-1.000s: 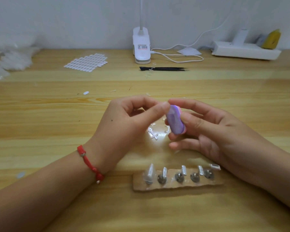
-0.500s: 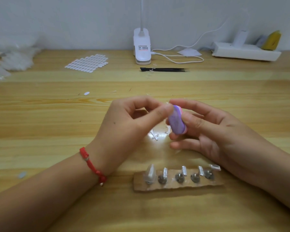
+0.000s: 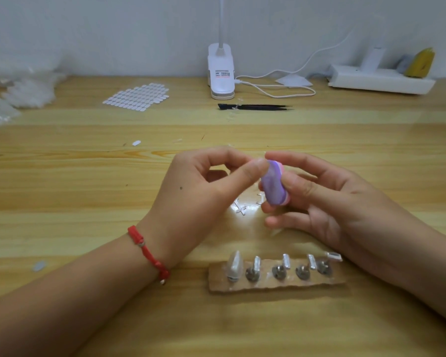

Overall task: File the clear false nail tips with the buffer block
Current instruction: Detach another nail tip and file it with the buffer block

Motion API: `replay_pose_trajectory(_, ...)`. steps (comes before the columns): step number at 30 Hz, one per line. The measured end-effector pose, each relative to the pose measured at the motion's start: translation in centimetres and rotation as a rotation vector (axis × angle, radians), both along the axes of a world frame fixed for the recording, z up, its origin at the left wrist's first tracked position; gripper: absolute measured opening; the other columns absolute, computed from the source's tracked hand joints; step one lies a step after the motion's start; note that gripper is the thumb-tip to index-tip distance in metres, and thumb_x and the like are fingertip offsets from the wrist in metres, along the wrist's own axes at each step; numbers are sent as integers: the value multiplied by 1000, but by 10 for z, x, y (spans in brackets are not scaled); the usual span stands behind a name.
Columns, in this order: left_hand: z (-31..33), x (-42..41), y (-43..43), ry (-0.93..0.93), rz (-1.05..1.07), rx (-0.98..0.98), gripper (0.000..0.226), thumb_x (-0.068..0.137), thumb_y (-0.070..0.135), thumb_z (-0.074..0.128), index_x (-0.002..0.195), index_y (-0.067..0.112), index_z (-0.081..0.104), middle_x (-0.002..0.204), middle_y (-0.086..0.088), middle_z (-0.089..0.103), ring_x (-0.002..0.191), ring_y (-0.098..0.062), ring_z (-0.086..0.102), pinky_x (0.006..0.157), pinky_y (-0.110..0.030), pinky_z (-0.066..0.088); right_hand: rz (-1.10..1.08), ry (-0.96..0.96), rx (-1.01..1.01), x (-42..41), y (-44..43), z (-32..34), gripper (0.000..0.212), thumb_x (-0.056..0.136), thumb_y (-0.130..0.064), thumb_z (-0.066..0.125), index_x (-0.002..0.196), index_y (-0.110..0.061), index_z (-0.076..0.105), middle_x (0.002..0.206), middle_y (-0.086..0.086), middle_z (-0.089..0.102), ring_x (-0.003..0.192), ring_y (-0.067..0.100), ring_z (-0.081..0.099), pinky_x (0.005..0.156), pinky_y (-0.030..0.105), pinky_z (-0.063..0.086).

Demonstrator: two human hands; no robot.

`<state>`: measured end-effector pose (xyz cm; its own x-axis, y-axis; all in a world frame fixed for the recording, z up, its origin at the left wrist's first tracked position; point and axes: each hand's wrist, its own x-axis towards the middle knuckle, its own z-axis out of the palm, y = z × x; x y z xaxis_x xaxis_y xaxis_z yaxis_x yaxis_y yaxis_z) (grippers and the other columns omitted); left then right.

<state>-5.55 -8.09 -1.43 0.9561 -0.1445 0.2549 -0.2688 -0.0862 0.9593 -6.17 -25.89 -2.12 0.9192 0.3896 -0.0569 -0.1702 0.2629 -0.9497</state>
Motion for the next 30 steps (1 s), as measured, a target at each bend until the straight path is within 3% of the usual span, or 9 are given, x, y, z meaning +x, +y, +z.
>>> replay_pose_trajectory(5,1,1,-2,18,-17,14,15,81,17,69,66,19,68,47,17,52,40,3,44,46,-4,31,-32,16,4,-2,1,1,29,79,-14,65,107,-12,71,92,20,69,81,26,71,67,30,59)
replay_pose_trajectory(9,0,2,-1,34,17,-20,14,79,20,70,66,18,68,43,16,48,37,0,38,43,-6,29,-19,18,-3,-3,2,1,31,81,-12,68,112,-9,66,94,23,69,85,30,72,68,32,59)
replay_pose_trajectory(18,3,0,-2,48,-13,-6,14,83,13,67,69,11,67,36,17,45,34,3,44,42,-2,29,-53,9,16,-3,5,2,34,80,-9,64,113,-7,58,93,19,72,88,30,73,65,30,59)
replay_pose_trajectory(22,4,-2,-3,47,-86,25,13,79,21,70,68,13,70,61,3,68,51,-2,56,55,-9,42,-115,100,110,-2,3,5,38,77,-11,64,114,-7,54,97,18,74,90,28,73,63,28,59)
replay_pose_trajectory(26,2,1,-1,58,21,-16,16,81,16,69,65,13,66,41,12,46,35,1,40,43,-4,29,-28,47,62,-5,5,4,31,81,-7,64,111,-6,55,92,19,72,90,32,73,66,30,59)
replay_pose_trajectory(28,1,1,0,58,4,7,17,80,18,70,63,16,67,50,-1,54,43,-1,45,48,-8,35,-33,32,50,-6,6,4,30,81,-7,64,110,-5,56,92,19,72,90,32,73,66,30,59)
replay_pose_trajectory(30,0,1,0,45,-28,26,15,78,22,71,64,18,69,71,-20,63,55,-9,51,56,-15,40,-103,72,83,-4,5,5,37,78,-9,63,113,-6,54,96,21,73,91,32,72,64,28,59)
